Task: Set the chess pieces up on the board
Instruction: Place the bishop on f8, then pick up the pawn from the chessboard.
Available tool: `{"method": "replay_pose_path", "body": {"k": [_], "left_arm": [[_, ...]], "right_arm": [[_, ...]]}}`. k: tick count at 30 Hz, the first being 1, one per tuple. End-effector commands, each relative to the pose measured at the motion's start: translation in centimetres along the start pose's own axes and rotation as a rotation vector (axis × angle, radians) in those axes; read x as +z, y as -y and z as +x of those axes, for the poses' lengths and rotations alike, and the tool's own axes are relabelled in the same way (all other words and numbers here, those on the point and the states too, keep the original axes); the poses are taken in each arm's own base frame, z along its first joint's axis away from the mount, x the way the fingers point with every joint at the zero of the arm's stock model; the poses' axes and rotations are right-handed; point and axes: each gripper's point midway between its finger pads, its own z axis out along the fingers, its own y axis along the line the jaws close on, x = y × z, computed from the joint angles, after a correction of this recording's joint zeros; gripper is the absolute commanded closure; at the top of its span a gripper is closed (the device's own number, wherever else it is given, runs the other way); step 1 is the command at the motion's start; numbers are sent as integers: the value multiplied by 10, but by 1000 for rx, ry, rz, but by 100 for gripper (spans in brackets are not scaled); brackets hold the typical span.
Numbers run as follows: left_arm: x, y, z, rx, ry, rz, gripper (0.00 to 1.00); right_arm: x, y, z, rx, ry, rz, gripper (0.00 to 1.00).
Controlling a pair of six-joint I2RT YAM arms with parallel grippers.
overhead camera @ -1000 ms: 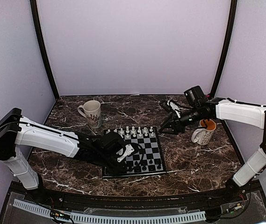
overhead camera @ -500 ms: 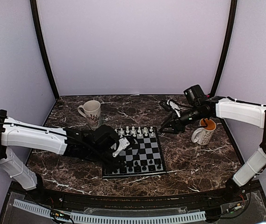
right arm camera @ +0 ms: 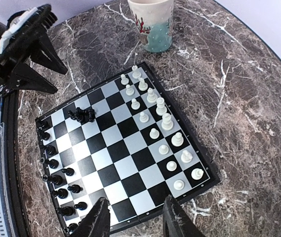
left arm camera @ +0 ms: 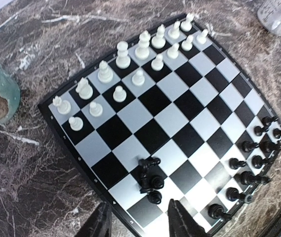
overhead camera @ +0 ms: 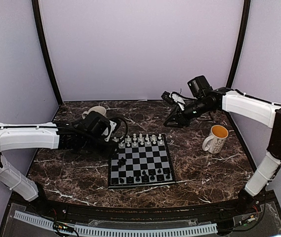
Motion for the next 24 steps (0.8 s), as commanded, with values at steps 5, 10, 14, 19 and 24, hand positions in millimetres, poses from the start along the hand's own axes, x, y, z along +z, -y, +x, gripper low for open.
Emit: {"method": "replay_pose_path", "body": {"k": [5, 10, 14, 19, 24], "left_arm": [[28, -4, 34, -3, -190, -38, 71], [35, 1, 39, 6, -218, -17, 67], [40, 4, 38, 13, -228, -11, 68], [47, 8, 43, 17, -265, 6, 72], [51, 11, 48, 24, -304, 15, 78]], "right_arm": [[15, -9, 22, 23, -54, -23, 64], [17, -8, 35, 15, -65, 0, 64], [20, -9, 40, 18, -73, -11, 64], [23, -10, 46, 17, -81, -20, 64], [23, -10, 47, 12, -81, -15, 64]]}}
